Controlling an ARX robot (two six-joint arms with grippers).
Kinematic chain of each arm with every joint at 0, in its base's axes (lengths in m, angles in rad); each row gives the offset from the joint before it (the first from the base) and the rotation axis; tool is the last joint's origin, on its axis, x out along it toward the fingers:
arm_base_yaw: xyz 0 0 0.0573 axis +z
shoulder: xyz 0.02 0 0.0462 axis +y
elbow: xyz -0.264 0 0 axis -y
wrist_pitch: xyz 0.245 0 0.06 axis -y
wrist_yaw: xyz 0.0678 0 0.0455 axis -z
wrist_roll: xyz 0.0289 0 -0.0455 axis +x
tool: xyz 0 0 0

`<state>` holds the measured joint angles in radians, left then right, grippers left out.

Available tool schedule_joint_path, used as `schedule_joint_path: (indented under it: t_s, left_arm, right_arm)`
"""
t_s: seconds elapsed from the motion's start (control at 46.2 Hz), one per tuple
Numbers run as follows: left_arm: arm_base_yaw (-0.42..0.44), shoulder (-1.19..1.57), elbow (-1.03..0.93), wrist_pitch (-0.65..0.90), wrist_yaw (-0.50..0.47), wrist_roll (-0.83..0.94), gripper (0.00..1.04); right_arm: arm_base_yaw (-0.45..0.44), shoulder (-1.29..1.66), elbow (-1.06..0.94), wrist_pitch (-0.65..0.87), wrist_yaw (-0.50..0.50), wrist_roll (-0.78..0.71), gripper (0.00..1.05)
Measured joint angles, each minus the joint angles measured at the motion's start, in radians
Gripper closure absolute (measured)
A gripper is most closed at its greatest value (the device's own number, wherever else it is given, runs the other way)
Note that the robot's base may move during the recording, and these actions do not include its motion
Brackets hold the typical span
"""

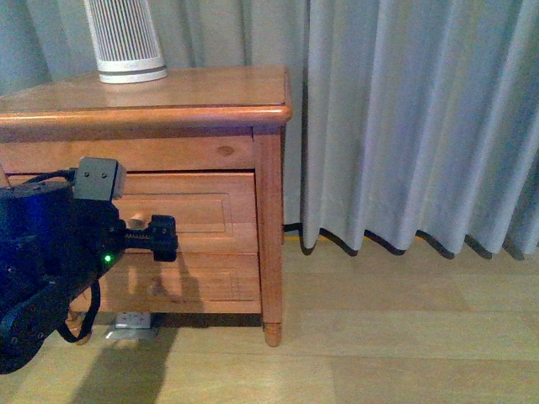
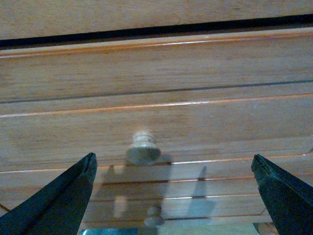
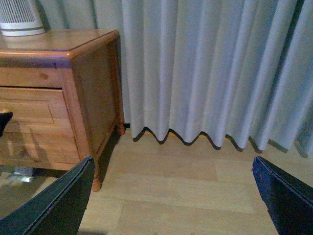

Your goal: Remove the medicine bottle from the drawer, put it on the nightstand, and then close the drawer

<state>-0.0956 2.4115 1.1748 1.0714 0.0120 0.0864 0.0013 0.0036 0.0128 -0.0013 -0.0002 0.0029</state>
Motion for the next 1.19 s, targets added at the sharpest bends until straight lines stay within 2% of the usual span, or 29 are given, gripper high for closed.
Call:
schedule_joint_path:
  t_s: [1.038,1.103,1.19]
  left_arm:
    - [0.045,0.13,0.223,-0.152,0.023,0.019,0.07]
    - [0.045,0.131,0.229,-0.164,0.026,0.017,0.15]
    - [0.045,0.132,0.237,-0.174,0.024,0.009,0.32]
  right_arm:
    - [0.0,0.0,0.0,0.0,0.0,0.0,0.07]
    - [0.0,0.0,0.0,0.0,0.0,0.0,0.07]
    - [0.0,0.0,0.0,0.0,0.0,0.0,0.07]
